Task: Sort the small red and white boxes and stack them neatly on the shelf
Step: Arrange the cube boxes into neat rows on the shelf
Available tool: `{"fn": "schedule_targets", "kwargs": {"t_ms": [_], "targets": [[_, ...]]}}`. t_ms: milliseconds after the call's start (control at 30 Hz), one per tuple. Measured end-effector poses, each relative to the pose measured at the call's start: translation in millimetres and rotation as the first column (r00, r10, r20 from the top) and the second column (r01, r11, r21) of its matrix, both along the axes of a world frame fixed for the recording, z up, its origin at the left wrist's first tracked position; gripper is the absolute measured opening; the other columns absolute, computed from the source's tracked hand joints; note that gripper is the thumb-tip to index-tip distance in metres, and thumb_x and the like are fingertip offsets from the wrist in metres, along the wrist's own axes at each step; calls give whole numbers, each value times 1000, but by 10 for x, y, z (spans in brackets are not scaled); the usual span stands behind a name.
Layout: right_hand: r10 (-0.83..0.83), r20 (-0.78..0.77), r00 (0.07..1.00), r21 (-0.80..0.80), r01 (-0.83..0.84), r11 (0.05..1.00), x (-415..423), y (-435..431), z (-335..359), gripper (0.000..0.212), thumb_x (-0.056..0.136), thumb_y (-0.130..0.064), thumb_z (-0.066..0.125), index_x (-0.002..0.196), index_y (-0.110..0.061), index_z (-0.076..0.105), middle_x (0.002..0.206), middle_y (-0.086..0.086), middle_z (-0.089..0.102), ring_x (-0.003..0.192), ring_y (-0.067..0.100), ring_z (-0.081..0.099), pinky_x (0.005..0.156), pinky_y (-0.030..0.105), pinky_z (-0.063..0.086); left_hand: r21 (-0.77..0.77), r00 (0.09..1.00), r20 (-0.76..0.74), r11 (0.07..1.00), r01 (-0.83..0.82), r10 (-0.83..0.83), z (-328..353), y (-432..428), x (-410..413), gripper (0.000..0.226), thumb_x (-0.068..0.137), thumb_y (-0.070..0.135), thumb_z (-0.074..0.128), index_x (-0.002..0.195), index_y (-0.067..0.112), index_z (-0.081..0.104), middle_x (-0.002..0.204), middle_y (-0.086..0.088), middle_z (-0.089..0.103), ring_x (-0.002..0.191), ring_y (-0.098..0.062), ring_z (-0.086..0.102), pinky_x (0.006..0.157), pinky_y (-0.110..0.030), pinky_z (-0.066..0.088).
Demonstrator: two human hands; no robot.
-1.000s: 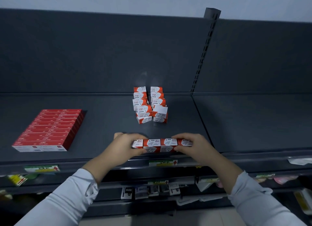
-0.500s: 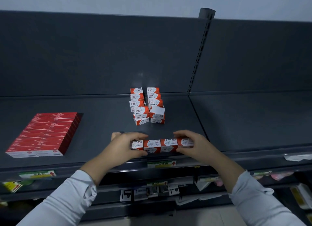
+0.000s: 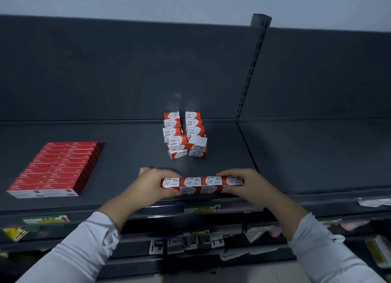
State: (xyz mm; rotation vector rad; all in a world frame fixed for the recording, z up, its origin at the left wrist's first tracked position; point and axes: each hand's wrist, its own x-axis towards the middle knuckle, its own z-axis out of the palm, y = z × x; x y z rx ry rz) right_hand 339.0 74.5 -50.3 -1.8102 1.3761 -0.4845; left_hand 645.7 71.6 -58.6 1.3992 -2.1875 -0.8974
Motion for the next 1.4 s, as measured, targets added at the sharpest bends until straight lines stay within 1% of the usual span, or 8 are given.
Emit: {"fn": "schedule_targets", "kwargs": {"t_ms": [133,433,667,900,1000,1100,1200,1400], "targets": [[4,-2,1000,-8,-4,1000,5,-1,3,39,82,-23,79,107,-50,66,111,-18,68,100,0,64,92,28,54,23,999,-24,999,-32,32,20,18,-37,44,65,64,61,103,45,69,95,34,68,93,10,63,104,-49,40],[27,-10,1000,2,-27,1000,40,-2,26,42,81,-24,79,116,-44,65,116,-20,65,104,-3,62,90,21,53,29,999,-38,999,-35,36,43,32,-64,26,72,43,73,97,40,70,92,31,69,88,7,64,103,-49,40],[17,-18,1000,3,-17,1000,65,4,40,41,82,-22,78,114,-44,66,114,-19,66,102,-4,62,88,20,53,90,991,-118,995,-45,56,17,29,-64,26,75,20,82,96,32,73,92,19,73,86,1,68,80,-21,51],[12,51,999,22,-13,1000,53,38,106,38,87,-34,71,122,-44,59,117,-25,63,110,-9,57,93,17,47,238,977,-201,971,-19,68,110,-43,-25,48,72,31,85,116,32,65,106,16,69,100,2,63,84,-13,47],[-62,163,985,-12,65,998,63,-47,172,30,95,-33,62,124,-38,60,120,-23,63,114,-7,56,98,24,48,222,947,-291,973,-69,134,206,-165,29,37,80,32,78,114,26,67,100,9,70,93,-2,64,86,-16,48],[-147,98,984,-137,160,978,161,-226,261,25,95,-26,61,120,-30,63,116,-19,63,109,-6,57,100,24,47,66,939,-275,979,-195,206,288,-359,63,22,84,21,74,106,25,69,91,3,65,82,-1,61,79,-9,43],[-117,-110,987,-213,92,973,332,-460,330,32,94,-27,62,126,-27,59,124,-13,55,109,-1,52,100,22,42,-89,965,-113,965,-247,236,274,-615,72,33,82,24,77,113,24,66,104,3,61,93,-7,60,89,-18,45],[-72,-307,949,-197,10,980,675,-769,316,59,90,-23,66,143,-24,40,147,-2,37,129,14,44,108,28,37,-83,963,48,961,-262,267,194,-837,-59,59,79,38,74,133,29,51,119,11,43,118,-13,50,109,-45,36]]}}
